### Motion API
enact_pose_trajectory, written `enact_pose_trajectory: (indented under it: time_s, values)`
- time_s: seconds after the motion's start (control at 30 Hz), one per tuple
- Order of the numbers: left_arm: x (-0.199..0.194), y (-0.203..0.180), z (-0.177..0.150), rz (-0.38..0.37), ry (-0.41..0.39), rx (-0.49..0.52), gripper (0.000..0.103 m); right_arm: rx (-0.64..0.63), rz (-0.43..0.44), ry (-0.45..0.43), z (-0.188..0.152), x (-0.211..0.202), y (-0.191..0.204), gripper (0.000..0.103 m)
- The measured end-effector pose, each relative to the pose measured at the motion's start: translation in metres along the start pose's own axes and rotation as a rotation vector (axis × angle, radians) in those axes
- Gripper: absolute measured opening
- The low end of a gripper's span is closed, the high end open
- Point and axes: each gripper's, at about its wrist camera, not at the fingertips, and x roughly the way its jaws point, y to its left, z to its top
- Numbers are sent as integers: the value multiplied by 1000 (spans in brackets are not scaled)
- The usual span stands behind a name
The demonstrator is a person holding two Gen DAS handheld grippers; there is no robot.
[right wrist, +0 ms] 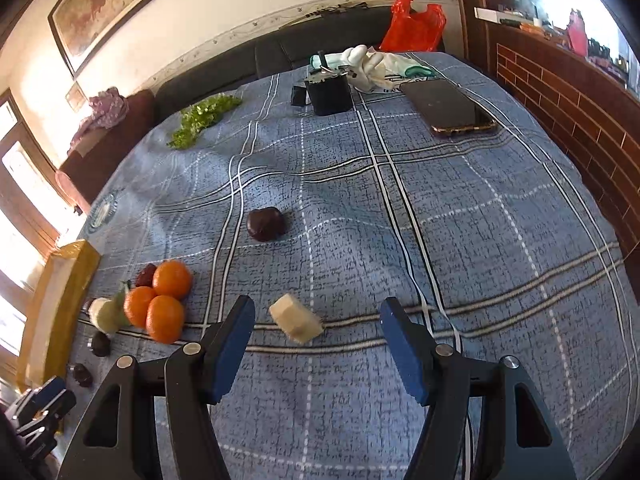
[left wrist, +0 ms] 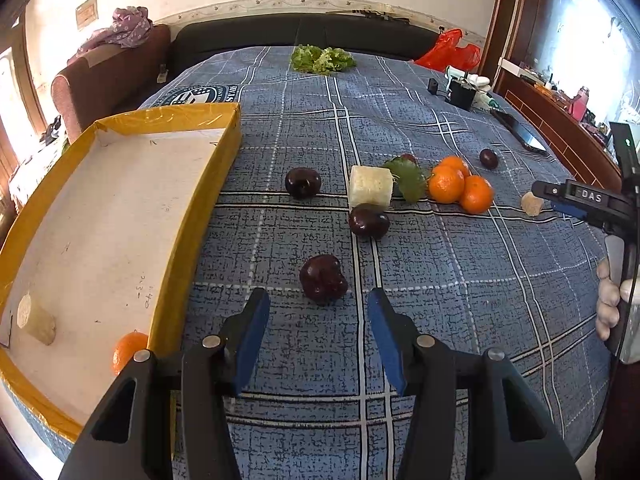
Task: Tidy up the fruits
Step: 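Grasp a dark plum with the left gripper while the right grasps a white cube, then carry the plum and white cube into the tray and release both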
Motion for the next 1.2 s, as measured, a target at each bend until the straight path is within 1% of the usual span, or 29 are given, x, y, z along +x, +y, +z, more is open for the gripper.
enact_pose_trajectory:
  time_s: [0.1,0.2,0.27,0.33,0.4,0.43,0.47,0.5,0.53,0.63,0.73,0.77,0.87,0.93,0.97,1.03,1.13,1.2]
  values:
    - [8,0,3,-9,14,3,50,-54,-37,24,3,15,11,68]
    - [20,1,8,5,37,3,50,-78,-55,40,1,25,15,66]
    - [31,3,12,11,60,-10,50,-99,-78,29,-1,26,17,61]
    - [33,3,14,11,59,-14,50,-111,-89,22,-2,26,18,51]
    - [36,2,16,18,64,-13,49,-122,-104,15,-3,26,19,45]
    - [36,1,16,37,61,-9,41,-125,-98,13,-3,26,20,40]
    - [36,-1,16,36,58,-1,32,-128,-90,11,-4,26,20,36]
    - [36,-3,15,24,56,3,27,-132,-88,9,-4,26,22,31]
    - [35,-4,15,28,53,7,27,-139,-89,6,-5,25,24,29]
    - [32,-6,14,48,41,11,27,-159,-103,-3,-7,24,28,28]
    - [22,2,15,23,21,-37,27,-153,-87,-16,-8,20,30,28]
    - [15,8,16,13,7,-60,27,-147,-70,-25,-7,16,29,28]
    - [-6,25,19,-10,-31,-121,27,-119,29,-61,-7,-1,32,28]
    - [-21,38,21,-21,-61,-157,27,-88,156,-62,-8,-13,36,28]
    - [-29,46,22,-19,-78,-173,27,-67,238,-48,-8,-18,38,28]
    - [-42,59,22,-6,-104,-194,27,-51,355,-18,-8,-24,48,28]
    - [-57,85,22,37,-134,-226,27,-78,456,15,-10,-32,75,29]
    - [-62,103,21,73,-139,-246,27,-86,531,49,-11,-34,97,29]
